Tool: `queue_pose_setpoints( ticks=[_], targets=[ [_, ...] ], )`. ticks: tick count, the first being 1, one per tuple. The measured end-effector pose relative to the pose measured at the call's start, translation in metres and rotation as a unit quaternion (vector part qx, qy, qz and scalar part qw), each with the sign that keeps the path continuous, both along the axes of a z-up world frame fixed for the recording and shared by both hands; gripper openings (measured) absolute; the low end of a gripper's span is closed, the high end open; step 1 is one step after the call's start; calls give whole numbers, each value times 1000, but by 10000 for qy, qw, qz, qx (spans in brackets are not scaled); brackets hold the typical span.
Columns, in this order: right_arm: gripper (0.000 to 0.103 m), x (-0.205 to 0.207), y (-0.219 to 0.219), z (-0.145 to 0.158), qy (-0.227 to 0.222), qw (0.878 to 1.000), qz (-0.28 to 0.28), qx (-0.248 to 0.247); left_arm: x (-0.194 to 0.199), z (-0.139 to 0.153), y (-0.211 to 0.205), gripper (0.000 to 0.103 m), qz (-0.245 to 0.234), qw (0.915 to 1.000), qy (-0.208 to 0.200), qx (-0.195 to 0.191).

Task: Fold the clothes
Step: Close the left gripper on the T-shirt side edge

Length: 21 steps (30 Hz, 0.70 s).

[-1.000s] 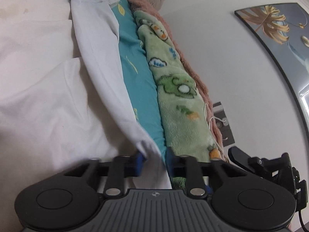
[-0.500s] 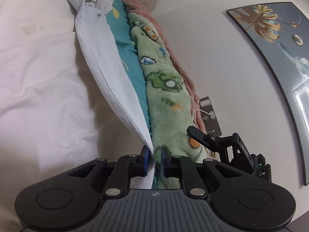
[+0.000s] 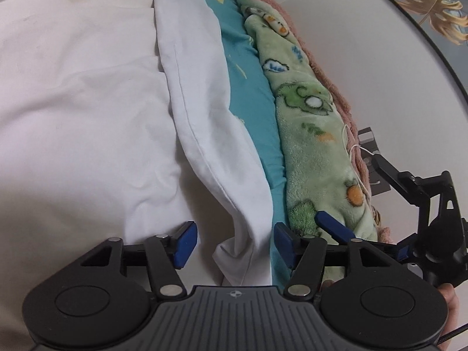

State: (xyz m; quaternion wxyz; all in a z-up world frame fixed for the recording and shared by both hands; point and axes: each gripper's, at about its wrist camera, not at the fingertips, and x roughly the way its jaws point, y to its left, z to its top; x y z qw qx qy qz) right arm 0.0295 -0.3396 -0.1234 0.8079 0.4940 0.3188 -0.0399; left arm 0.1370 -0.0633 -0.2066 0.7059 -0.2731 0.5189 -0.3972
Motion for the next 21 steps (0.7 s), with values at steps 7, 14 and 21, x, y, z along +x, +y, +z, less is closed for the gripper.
queue_pose_setpoints(
  ticks=[7, 14, 21],
  targets=[
    [87, 0, 0, 0, 12, 10000, -2, 37, -19, 13, -17, 66, -836, 9944, -212, -613],
    [88, -9, -16, 3, -106, 9992, -312, 218, -24, 14, -23, 52, -1128, 9919, -239, -525],
    [88, -7, -18, -1, -44, 9993, -295, 241, -25, -1, -38, 49, -1229, 9916, -310, 241]
  ],
)
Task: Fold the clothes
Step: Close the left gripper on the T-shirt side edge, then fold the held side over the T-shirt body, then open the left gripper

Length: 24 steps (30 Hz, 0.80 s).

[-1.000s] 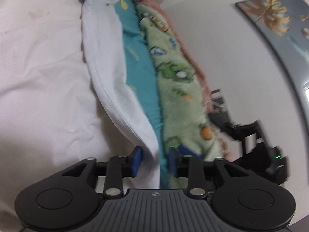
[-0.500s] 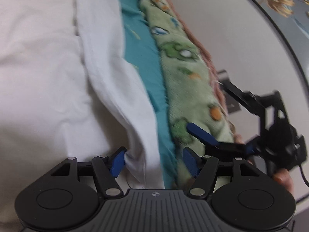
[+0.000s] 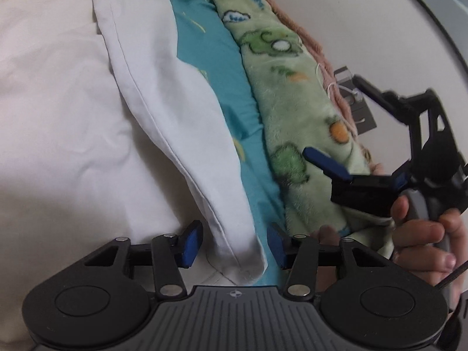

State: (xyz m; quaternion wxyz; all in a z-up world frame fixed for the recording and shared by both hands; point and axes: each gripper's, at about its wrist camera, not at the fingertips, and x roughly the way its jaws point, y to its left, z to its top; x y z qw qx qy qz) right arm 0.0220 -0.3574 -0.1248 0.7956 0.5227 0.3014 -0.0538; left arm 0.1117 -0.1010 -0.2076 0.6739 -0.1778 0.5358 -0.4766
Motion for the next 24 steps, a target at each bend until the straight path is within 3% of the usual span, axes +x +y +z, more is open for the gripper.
queue_pose_setpoints(
  ticks=[2, 3, 4, 12, 17, 22, 24],
  targets=[
    [88, 3, 3, -1, 38, 10000, 65, -23, -3, 4, 0, 42, -64, 9999, 18, 97],
    [88, 4, 5, -1, 54, 9999, 96, -37, -3, 6, 0, 24, -112, 9997, 22, 209],
    [88, 5, 5, -1, 57, 9999, 126, -50, -3, 9, 0, 13, -153, 9993, 8, 348],
    [88, 4, 3, -1, 4, 9999, 161, 22, 9, 62, 30, 7, 339, 9972, 376, 559],
    [88, 3, 3, -1, -3, 9999, 138, 102, 14, 87, 54, 6, 653, 9907, 719, 951],
    [88, 4, 3, 0, 3, 9998, 164, 65, 9, 65, 60, 6, 873, 9763, 546, 1905],
    [88, 3, 4, 0, 12, 9998, 180, 43, 9, 48, 61, 7, 949, 9770, 533, 1835]
  ],
)
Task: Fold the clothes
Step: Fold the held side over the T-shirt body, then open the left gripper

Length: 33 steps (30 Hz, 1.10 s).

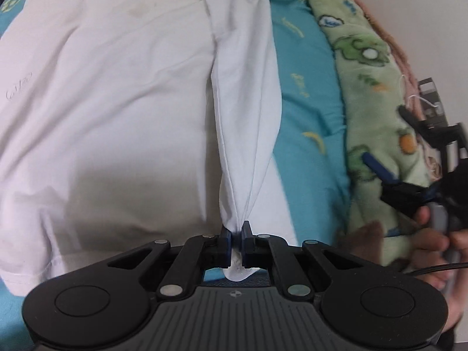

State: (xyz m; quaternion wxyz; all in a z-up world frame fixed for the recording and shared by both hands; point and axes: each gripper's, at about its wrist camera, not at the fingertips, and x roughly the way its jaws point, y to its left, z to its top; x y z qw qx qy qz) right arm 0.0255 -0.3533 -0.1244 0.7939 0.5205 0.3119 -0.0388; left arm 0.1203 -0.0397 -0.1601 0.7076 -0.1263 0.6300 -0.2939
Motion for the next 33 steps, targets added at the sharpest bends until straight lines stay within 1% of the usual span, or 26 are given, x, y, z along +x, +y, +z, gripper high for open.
queue_pose_setpoints(
  ticks=[2, 4, 6, 8, 9, 11, 13, 14, 16, 18, 20, 21, 23, 24, 25, 26, 27, 28, 29, 30, 31, 33],
  targets=[
    [88, 0, 1, 0, 13, 10000, 16, -30, 2, -12, 6, 17, 193, 9994, -42, -280],
    [88, 0, 1, -1, 37, 10000, 26, -44, 4, -20, 12, 38, 374, 9979, -211, -477],
    [88, 0, 1, -2, 68, 10000, 31, -40, 7, -25, 14, 38, 478, 9963, -249, -664],
    [88, 1, 2, -3, 90, 9999, 25, -43, 8, -25, 13, 45, 529, 9948, -334, -802],
    [88, 2, 3, -4, 100, 9999, 25, -47, 8, -24, 10, 46, 442, 9952, -399, -782],
    [88, 4, 4, -3, 104, 9999, 53, -102, 7, -25, 2, 37, 129, 9970, -279, -717],
    [88, 5, 6, -2, 116, 9998, 78, -158, 2, -30, -7, 9, -199, 9979, 48, -622],
    [88, 5, 7, -3, 130, 9997, 88, -182, -3, -31, -8, 9, -295, 9980, 130, -547],
    [88, 5, 7, -4, 158, 9996, 101, -206, -7, -29, -9, 6, -336, 9981, 234, -459],
    [88, 7, 7, -5, 177, 9996, 108, -203, -6, -23, -5, 6, -256, 9976, 452, -458],
    [88, 9, 7, -5, 190, 9996, 111, -193, -5, -14, 0, 7, -162, 9975, 541, -415],
    [88, 10, 7, -6, 194, 9996, 113, -190, -5, -12, 2, 8, -104, 9975, 604, -352],
    [88, 12, 9, -5, 188, 9994, 140, -248, -6, -15, 8, 10, -100, 9972, 738, -65],
    [87, 14, 11, -4, 192, 9993, 158, -290, -9, -17, 11, 18, -168, 9969, 752, 128],
    [87, 15, 12, -3, 197, 9991, 177, -331, -11, -19, 12, 23, -292, 9966, 702, 330],
    [87, 15, 14, -2, 199, 9989, 205, -368, -13, -20, 15, 25, -401, 9962, 620, 462],
    [87, 16, 15, -2, 201, 9987, 233, -405, -14, -19, 19, 29, -462, 9962, 547, 506],
    [87, 15, 17, -1, 201, 9985, 255, -445, -13, -16, 22, 41, -459, 9965, 498, 484],
    [87, 14, 18, 0, 199, 9982, 252, -513, -11, -13, 25, 49, -425, 9971, 455, 439],
    [87, 13, 19, 1, 196, 9978, 249, -581, -6, -8, 28, 61, -356, 9980, 355, 393],
    [87, 12, 20, 2, 195, 9974, 243, -653, 0, -2, 31, 67, -262, 9988, 211, 345],
    [87, 15, 21, 5, 202, 9962, 185, -829, 25, 8, 31, 68, 8, 9996, -82, 254]
  ],
)
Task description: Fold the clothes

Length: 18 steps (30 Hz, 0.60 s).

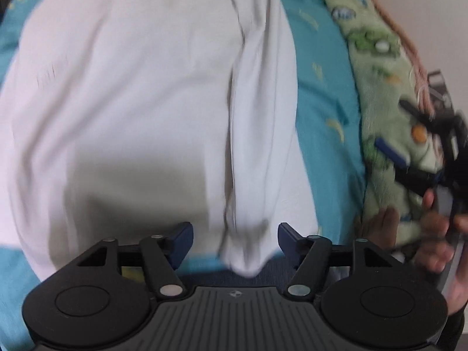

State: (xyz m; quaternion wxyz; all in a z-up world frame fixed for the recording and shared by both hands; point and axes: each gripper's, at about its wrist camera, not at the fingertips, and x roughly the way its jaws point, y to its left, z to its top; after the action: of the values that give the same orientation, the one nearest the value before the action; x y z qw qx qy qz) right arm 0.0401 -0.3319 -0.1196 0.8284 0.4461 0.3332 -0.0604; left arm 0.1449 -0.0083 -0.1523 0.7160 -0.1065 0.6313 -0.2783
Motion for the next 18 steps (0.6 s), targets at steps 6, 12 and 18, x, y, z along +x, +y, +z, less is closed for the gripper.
queue_pose_setpoints(
  ticks=[6, 12, 18],
  targets=[
    [87, 13, 5, 4, -31, 9984, -105, -563, 101, 13, -18, 72, 950, 9896, -1051, -243],
    [87, 34, 25, 1, 43, 9899, 333, -1379, 192, -1, -62, 72, 1239, 9725, -1969, -145],
    [86, 57, 28, -5, -7, 9865, 496, -1559, 229, -29, -104, 56, 1251, 9585, -2559, 144]
  ],
)
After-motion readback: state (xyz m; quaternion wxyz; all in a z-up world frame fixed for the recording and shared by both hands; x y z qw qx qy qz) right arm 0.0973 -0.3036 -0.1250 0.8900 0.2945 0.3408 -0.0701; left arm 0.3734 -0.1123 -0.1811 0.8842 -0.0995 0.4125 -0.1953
